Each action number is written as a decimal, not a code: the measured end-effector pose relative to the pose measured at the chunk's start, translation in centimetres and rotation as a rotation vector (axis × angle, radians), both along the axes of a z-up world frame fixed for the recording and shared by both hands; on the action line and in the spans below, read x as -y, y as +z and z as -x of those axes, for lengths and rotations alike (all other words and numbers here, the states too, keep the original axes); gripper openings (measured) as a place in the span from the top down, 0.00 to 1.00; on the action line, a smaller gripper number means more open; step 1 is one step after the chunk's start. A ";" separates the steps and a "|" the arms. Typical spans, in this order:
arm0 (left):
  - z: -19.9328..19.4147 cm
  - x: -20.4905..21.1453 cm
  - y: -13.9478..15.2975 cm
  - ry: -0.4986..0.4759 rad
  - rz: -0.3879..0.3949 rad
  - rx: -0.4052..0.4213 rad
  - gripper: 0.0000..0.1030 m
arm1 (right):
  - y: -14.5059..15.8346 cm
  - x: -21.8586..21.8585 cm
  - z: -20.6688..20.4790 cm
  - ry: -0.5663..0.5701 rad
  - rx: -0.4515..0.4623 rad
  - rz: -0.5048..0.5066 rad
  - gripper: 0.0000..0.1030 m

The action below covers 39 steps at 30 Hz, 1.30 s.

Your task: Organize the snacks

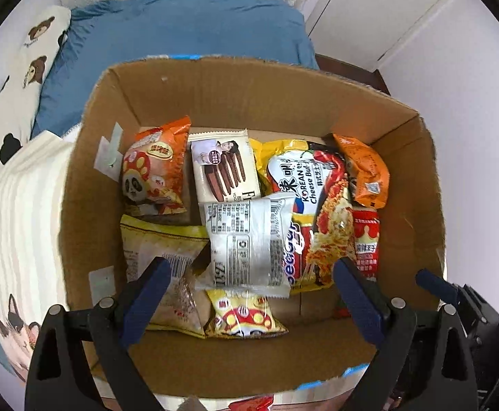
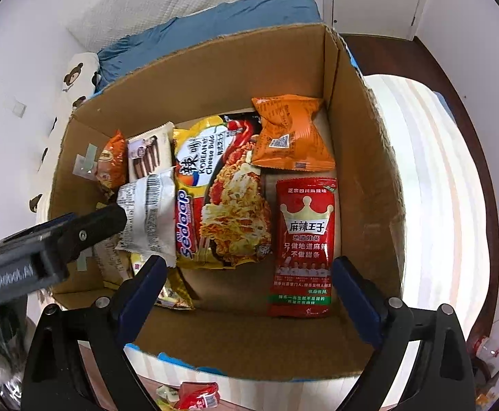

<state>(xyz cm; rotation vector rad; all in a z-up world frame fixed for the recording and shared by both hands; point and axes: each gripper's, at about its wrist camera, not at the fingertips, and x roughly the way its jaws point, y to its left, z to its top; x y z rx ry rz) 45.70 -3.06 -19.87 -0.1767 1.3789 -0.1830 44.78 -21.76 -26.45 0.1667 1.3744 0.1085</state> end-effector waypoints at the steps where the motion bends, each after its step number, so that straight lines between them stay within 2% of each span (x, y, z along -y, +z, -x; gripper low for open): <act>1: 0.3 -0.1 0.4 0.001 0.000 0.012 0.06 | 0.4 -0.2 0.2 0.005 0.010 0.005 0.04; 14: 5.4 -0.6 6.3 0.008 -0.041 0.188 0.06 | 6.2 -1.8 4.9 0.016 0.134 -0.008 0.04; 21: 10.7 -1.2 9.3 0.018 -0.027 0.267 0.06 | 9.0 -1.4 10.3 -0.003 0.195 -0.056 0.04; 25: 14.4 -1.5 9.8 0.024 0.005 0.265 0.06 | 9.4 -0.5 14.1 -0.021 0.207 -0.094 0.04; 28: 17.2 -1.7 9.2 0.024 0.018 0.237 0.06 | 8.6 0.3 17.0 -0.031 0.190 -0.112 0.04; 32: 20.8 -2.0 7.1 0.019 -0.004 0.192 0.06 | 6.9 2.2 20.5 -0.072 0.149 -0.144 0.04; 39: 26.2 -3.4 -0.7 0.028 -0.060 -0.003 0.06 | 2.3 6.9 25.7 -0.215 0.051 -0.171 0.04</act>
